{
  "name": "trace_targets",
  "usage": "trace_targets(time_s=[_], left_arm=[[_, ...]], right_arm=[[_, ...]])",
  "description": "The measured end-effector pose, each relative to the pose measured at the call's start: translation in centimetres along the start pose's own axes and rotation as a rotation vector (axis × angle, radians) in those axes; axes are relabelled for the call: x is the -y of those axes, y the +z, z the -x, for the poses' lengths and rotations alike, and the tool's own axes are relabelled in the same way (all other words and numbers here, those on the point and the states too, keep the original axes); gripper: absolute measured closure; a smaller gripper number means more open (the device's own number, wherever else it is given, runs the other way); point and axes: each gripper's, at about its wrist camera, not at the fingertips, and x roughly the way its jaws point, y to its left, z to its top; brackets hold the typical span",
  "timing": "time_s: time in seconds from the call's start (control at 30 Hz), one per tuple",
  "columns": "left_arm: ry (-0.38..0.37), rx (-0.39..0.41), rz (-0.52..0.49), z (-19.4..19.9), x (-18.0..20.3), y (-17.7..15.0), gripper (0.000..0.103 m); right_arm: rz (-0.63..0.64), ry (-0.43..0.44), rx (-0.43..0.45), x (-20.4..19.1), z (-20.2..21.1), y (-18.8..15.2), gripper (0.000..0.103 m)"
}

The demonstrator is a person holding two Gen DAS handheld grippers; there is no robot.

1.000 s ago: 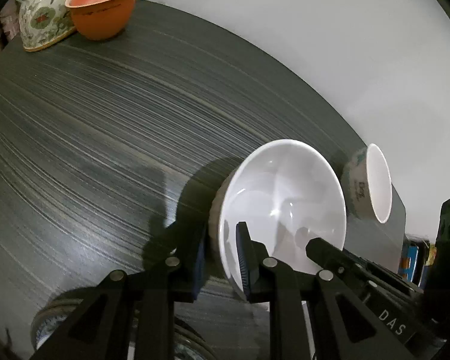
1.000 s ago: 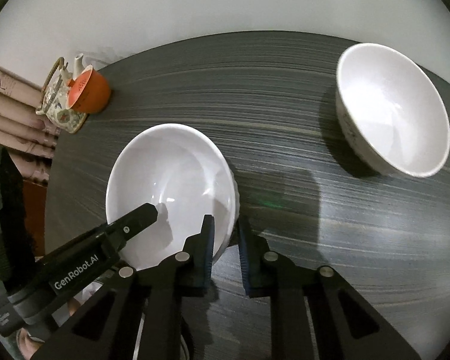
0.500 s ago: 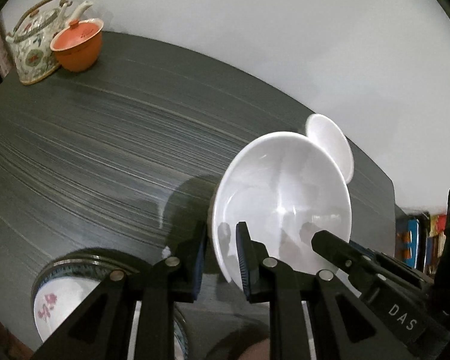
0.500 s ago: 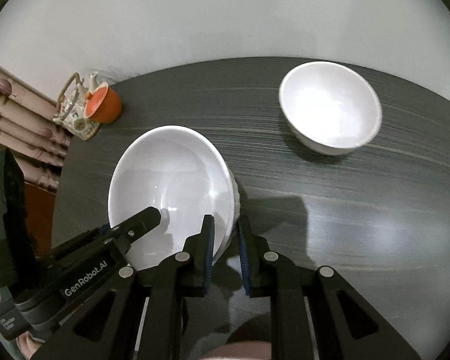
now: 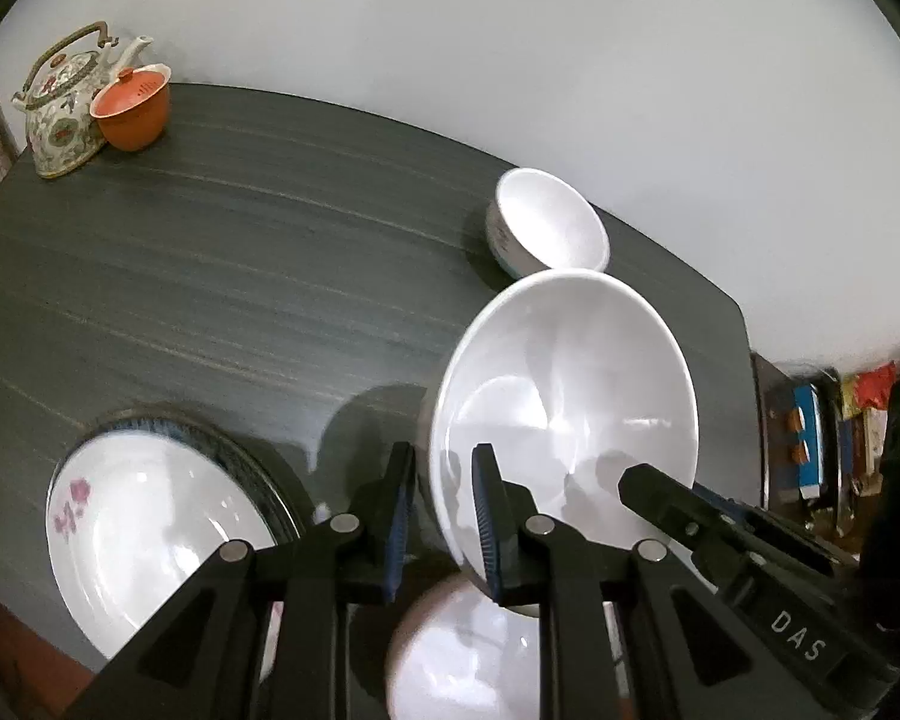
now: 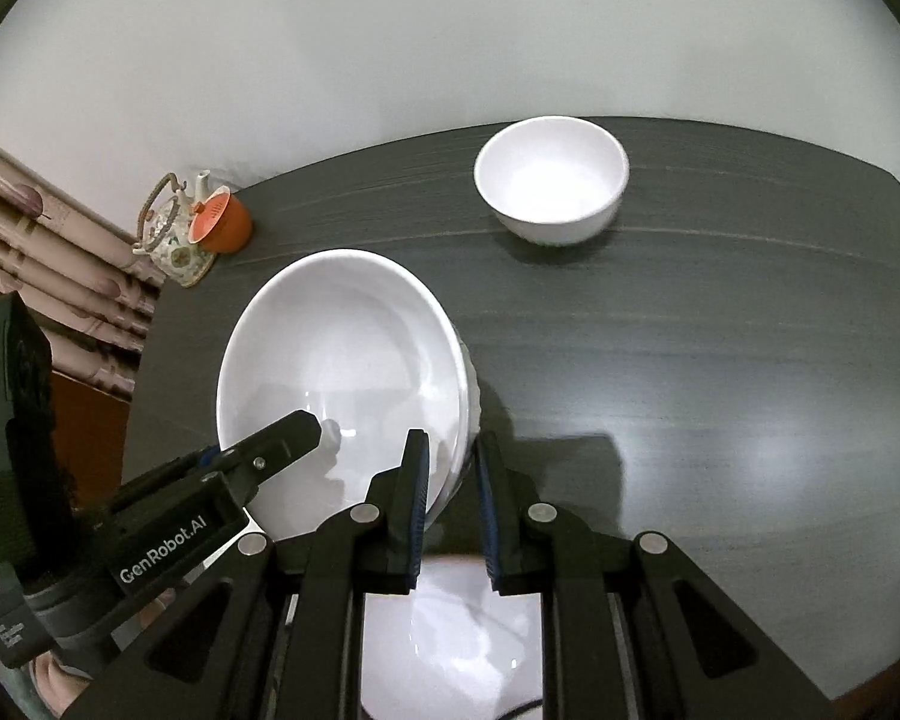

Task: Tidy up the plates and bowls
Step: 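Lift the white bowl with both tools toward the pink bowl, then lower the white bowl into the pink bowl and open both tools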

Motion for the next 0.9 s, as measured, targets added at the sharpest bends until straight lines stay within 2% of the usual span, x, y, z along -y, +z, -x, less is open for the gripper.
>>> trace_targets(time_s=[0.37, 0.7, 0.9], left_arm=[[-0.008, -0.029, -0.040, 2.2, 1.0, -5.4, 0.084], [0.031, -0.077, -0.062, 0.7, 1.7, -10.0, 0.084], [0.065, -0.099, -0.078, -0.3, 1.8, -11.1, 0.084]], right_arm=[[-0.066, 0.012, 0.023, 2.8, 2.7, -6.5, 0.087], [-0.115, 0.009, -0.014, 4.2, 2.0, -11.5, 0.087], [-0.127, 0.003, -0.042, 4.9, 1.0, -13.2, 0.087]])
